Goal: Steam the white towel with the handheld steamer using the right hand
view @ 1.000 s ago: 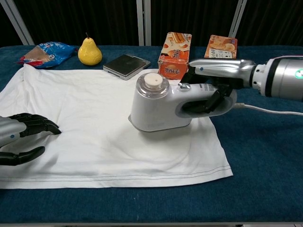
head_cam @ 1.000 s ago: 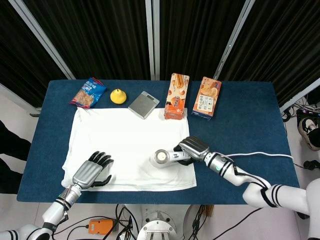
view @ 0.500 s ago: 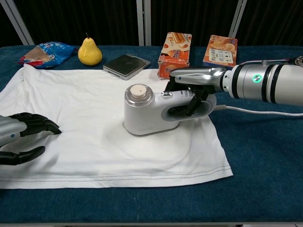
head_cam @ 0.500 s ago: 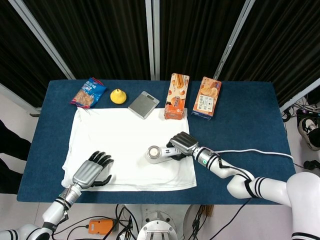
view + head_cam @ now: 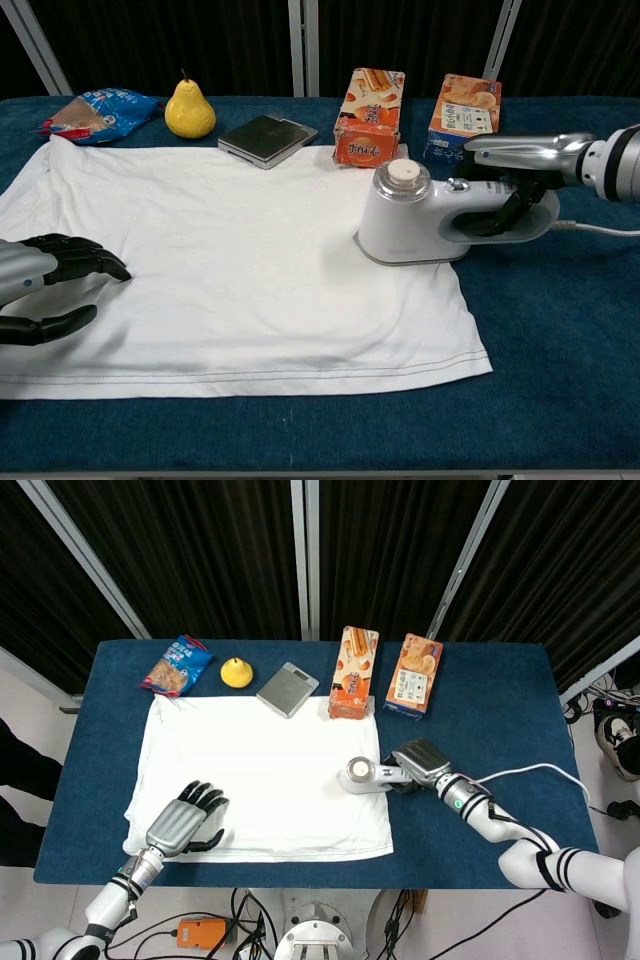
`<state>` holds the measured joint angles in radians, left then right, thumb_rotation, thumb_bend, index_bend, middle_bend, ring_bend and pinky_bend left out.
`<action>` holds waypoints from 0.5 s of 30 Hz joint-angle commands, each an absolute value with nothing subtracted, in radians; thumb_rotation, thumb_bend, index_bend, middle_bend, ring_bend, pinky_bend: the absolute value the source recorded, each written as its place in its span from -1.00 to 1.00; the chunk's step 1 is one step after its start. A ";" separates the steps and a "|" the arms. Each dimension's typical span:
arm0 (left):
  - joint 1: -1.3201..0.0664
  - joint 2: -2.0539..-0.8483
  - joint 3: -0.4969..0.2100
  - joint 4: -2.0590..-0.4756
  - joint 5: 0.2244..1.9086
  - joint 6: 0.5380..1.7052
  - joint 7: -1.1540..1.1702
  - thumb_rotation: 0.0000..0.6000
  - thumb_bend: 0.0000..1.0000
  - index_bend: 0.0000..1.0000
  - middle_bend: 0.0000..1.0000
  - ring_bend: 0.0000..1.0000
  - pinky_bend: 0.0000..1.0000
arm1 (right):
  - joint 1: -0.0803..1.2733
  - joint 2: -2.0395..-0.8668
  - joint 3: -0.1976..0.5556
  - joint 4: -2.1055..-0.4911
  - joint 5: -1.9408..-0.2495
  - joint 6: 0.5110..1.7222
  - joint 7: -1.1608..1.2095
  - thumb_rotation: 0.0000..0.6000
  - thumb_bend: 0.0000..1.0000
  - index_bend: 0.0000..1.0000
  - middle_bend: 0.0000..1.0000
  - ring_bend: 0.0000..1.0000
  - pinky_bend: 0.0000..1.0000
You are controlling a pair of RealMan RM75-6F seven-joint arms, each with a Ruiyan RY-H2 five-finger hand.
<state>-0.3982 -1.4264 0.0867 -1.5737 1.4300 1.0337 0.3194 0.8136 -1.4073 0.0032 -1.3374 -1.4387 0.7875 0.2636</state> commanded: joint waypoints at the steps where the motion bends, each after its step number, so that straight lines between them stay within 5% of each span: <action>1: -0.396 -1.418 0.085 -1.586 1.439 1.049 0.323 -0.75 -0.35 -0.72 -0.80 -1.00 -1.00 | 0.761 -1.359 0.003 -1.363 -1.473 0.885 0.336 1.00 0.10 0.87 0.65 0.69 0.41; 6: -0.382 -1.385 0.078 -1.633 1.464 1.106 0.326 -0.74 -0.35 -0.72 -0.80 -1.00 -1.00 | 0.704 -1.309 -0.001 -1.353 -1.490 0.966 0.416 1.00 0.10 0.87 0.65 0.69 0.41; 15: -0.344 -1.321 0.068 -1.690 1.473 1.189 0.306 -0.74 -0.35 -0.72 -0.80 -1.00 -1.00 | 0.666 -1.351 -0.036 -1.211 -1.476 0.902 0.524 1.00 0.10 0.86 0.65 0.65 0.37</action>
